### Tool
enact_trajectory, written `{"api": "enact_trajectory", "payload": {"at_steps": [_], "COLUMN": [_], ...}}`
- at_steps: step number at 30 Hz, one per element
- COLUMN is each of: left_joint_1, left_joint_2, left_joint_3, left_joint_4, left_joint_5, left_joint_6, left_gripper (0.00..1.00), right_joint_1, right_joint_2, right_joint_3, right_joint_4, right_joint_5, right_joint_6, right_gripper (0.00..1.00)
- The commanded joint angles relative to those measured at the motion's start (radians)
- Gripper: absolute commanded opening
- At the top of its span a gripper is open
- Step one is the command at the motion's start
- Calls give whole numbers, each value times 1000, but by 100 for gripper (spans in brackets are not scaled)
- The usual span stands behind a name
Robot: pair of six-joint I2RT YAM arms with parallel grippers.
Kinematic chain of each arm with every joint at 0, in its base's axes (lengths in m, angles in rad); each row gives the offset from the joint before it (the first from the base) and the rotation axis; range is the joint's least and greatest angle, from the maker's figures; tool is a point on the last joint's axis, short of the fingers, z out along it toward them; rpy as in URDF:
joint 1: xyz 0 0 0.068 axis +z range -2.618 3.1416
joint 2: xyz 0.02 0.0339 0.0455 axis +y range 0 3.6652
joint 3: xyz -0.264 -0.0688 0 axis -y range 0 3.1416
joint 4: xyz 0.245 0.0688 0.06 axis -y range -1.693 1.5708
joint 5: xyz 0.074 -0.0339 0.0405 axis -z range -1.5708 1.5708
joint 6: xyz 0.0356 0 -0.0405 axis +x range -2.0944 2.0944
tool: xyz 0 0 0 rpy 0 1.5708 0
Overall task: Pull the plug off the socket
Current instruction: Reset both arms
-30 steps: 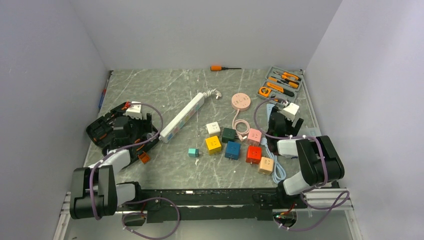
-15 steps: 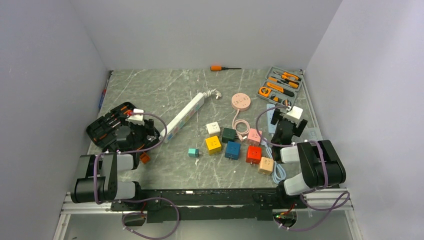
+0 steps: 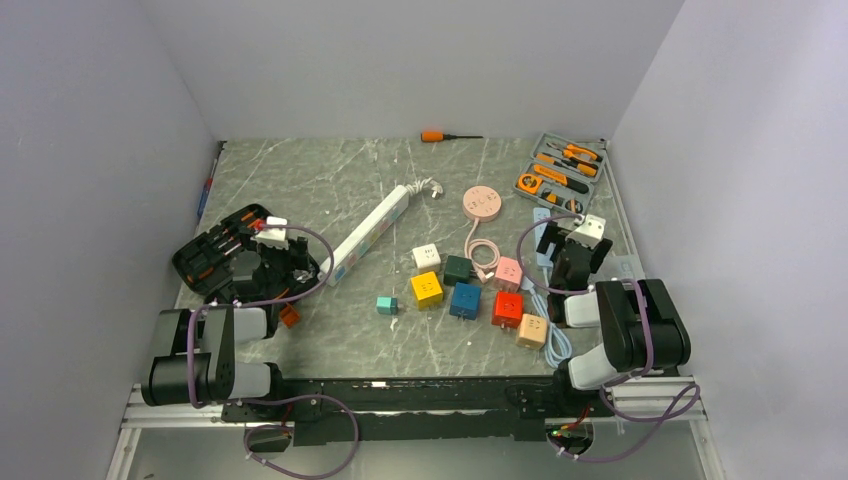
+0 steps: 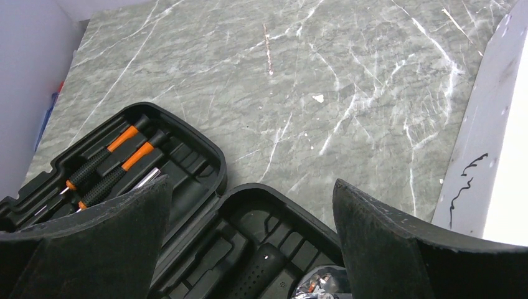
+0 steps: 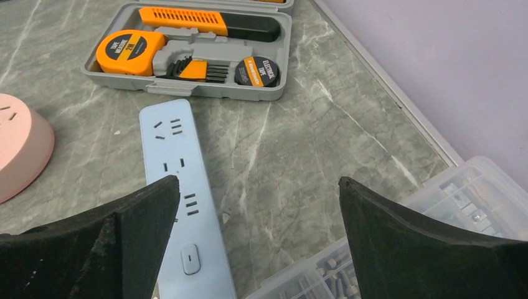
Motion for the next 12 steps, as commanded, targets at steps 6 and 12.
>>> {"api": "enact_trajectory", "payload": {"at_steps": [6,12], "left_joint_1": [4,4], "left_joint_2": [8,7], "left_joint_3": [25,27], "left_joint_4": [43,41], "left_joint_5": [17,17], "left_joint_6": [-16,-16], "left_gripper": [99,99], "right_joint_1": [2,2], "right_joint_2": [-5,-4], "right_joint_3": [-8,-8], "right_joint_4": [72,73], "right_joint_5": [-22,-22], "right_joint_6": [6,4], "right_gripper": [100,100]}}
